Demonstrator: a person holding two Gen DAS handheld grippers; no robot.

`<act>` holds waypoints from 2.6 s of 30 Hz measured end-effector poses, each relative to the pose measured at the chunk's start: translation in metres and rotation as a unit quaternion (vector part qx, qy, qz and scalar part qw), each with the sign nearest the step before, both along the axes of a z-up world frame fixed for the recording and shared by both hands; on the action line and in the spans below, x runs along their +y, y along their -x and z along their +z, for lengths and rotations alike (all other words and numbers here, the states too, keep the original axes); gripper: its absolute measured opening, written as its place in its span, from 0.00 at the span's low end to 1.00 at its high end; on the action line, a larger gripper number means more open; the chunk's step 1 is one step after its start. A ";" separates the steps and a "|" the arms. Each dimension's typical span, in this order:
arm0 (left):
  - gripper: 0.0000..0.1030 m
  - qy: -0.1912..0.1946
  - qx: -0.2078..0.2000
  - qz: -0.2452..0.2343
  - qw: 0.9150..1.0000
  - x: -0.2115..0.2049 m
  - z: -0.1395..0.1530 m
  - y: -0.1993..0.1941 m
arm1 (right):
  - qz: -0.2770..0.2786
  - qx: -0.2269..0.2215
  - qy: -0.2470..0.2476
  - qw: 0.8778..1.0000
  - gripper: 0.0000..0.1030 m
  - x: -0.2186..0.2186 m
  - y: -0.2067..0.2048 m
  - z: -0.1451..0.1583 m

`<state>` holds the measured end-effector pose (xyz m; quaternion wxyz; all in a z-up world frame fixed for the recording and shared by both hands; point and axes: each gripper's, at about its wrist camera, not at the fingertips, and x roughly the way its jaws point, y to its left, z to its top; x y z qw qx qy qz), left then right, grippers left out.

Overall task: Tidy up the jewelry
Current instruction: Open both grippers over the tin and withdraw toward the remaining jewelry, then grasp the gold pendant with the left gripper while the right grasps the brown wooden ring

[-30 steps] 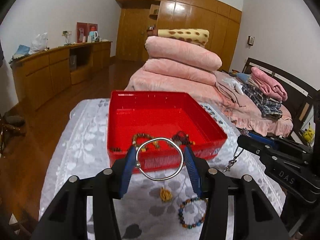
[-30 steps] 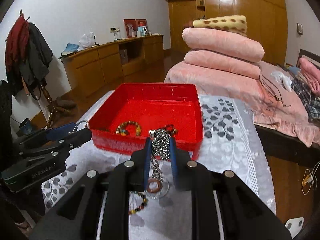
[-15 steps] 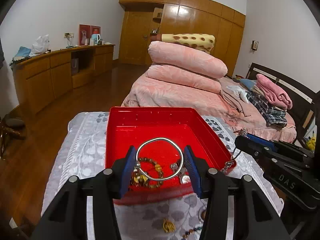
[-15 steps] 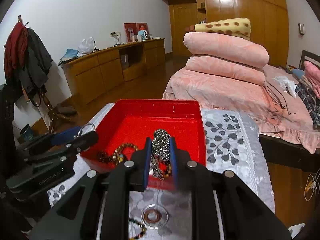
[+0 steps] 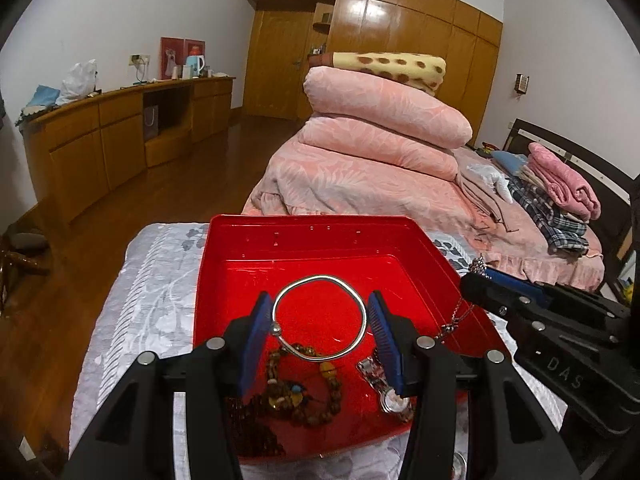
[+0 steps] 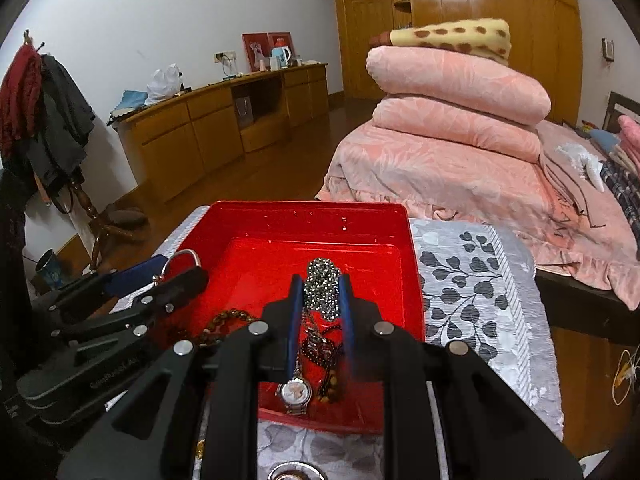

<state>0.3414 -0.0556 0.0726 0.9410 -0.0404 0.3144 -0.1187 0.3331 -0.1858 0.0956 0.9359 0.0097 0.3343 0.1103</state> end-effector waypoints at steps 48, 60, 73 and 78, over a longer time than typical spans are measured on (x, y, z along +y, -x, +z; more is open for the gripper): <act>0.92 -0.044 0.043 -0.005 0.998 0.016 -0.057 0.114 | -0.041 0.046 0.018 0.998 0.94 -0.019 0.128 -0.073; 0.77 -0.046 0.084 -0.029 0.995 -0.005 -0.071 0.098 | -0.053 0.042 0.015 0.998 0.94 -0.035 0.131 -0.072; 0.45 -0.056 0.117 -0.033 0.991 -0.014 -0.082 0.086 | -0.044 0.042 0.006 0.998 0.94 -0.035 0.127 -0.075; 0.18 -0.052 0.112 -0.047 0.991 -0.017 -0.080 0.089 | -0.040 0.043 0.003 0.998 0.92 -0.032 0.126 -0.076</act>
